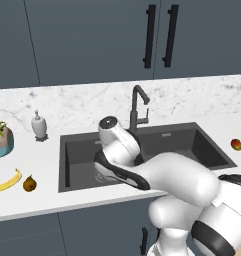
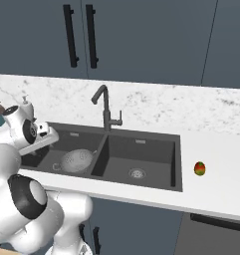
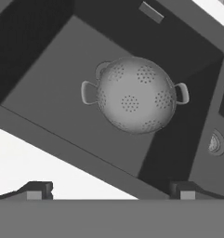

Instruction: Put the colander in the sink, put the pear, banana, mango in the colander, and turn on the sink faucet and pour water over the colander.

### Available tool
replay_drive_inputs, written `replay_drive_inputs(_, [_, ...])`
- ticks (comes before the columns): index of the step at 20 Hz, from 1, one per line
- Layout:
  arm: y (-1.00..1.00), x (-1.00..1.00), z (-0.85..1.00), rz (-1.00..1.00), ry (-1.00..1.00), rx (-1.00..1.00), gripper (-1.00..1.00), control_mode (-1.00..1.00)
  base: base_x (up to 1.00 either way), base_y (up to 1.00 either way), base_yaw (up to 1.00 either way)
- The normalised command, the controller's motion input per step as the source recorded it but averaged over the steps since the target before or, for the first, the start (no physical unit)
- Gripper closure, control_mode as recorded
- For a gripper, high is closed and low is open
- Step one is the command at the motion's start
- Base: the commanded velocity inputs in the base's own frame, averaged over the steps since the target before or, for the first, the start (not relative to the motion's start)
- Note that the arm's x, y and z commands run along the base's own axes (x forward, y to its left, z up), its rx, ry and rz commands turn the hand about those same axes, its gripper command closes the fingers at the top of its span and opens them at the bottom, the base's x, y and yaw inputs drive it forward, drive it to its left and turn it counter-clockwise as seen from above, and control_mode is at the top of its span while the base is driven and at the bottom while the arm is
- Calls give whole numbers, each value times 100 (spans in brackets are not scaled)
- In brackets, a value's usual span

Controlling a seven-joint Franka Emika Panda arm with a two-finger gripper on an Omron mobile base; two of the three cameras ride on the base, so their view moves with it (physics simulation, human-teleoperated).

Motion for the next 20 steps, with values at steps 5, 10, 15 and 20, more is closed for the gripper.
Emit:
replay_drive_inputs(5, [-5,-18,15,-9,0,1,-100,-100,0,0,0])
replay_drive_inputs(10, [0,-7,4,-4,0,0,-100,-100,0,0,0])
replay_drive_inputs(15, [0,0,0,0,0,0,-100,-100,0,0,0])
replay_drive_inputs(20, [0,-35,0,0,-13,0,-100,-100,0,0,0])
